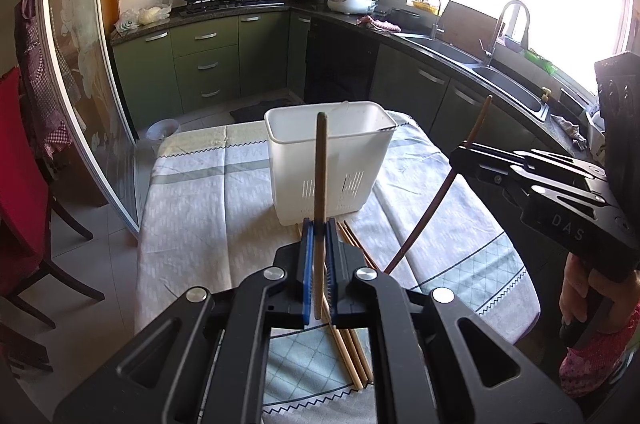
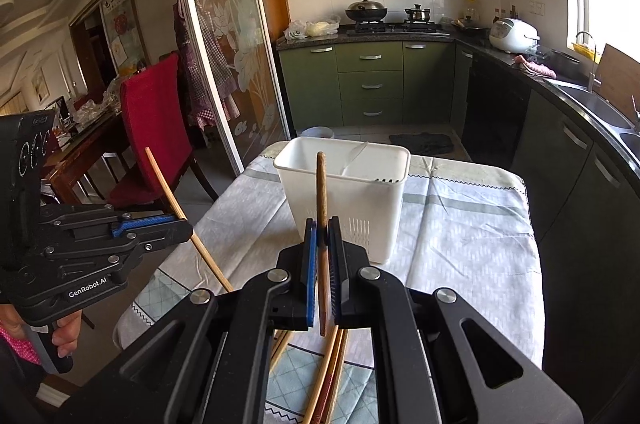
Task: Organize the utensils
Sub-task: 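Lower both chopsticks into the caddy and open both tools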
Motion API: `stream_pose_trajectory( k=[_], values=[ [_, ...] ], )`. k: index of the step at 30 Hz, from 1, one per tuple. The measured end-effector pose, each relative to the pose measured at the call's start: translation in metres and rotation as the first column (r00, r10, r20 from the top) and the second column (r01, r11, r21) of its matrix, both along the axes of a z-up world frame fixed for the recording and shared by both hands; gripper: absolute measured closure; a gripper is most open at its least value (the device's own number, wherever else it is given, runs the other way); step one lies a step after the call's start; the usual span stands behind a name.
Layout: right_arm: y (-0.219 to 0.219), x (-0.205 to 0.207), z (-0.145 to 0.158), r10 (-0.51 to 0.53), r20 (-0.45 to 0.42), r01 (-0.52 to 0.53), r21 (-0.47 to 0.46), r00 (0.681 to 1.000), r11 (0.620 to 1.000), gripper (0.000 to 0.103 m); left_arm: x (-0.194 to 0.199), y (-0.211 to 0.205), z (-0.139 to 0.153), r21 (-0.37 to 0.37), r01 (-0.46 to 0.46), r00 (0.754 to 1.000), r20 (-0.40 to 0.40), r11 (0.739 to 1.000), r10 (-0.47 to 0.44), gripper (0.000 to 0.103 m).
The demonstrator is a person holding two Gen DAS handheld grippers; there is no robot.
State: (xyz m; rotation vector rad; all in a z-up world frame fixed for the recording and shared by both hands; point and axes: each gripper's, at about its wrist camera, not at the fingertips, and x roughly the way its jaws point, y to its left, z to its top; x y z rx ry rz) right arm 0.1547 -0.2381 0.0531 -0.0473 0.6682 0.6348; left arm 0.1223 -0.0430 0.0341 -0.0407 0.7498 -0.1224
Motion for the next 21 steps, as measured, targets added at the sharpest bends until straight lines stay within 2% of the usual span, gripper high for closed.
stream_pose_trajectory(
  k=[3,8,15,18,21],
  values=[
    [0.0,0.006,0.019,0.001,0.017,-0.002,0.025,1.0,1.0,0.096,0.007,0.001,0.018,-0.007,-0.001,1.0,0.025,1.0,0.002,0.097],
    [-0.006,0.021,0.063,-0.012,0.055,0.007,0.087,0.998,0.996,0.096,0.017,0.003,0.063,-0.01,-0.014,0.994,0.111,1.0,0.015,0.097],
    [-0.015,0.047,0.121,-0.081,0.138,0.06,0.152,0.987,0.987,0.096,0.038,0.008,0.126,-0.04,-0.053,0.965,0.255,0.998,0.062,0.097],
    [-0.017,0.062,0.138,-0.117,0.165,0.088,0.171,0.979,0.981,0.096,0.052,0.004,0.135,-0.032,-0.074,0.952,0.295,0.997,0.08,0.097],
    [-0.014,0.08,0.138,-0.155,0.172,0.128,0.156,0.973,0.979,0.096,0.076,-0.002,0.127,-0.013,-0.09,0.955,0.283,0.996,0.09,0.097]
  ],
)
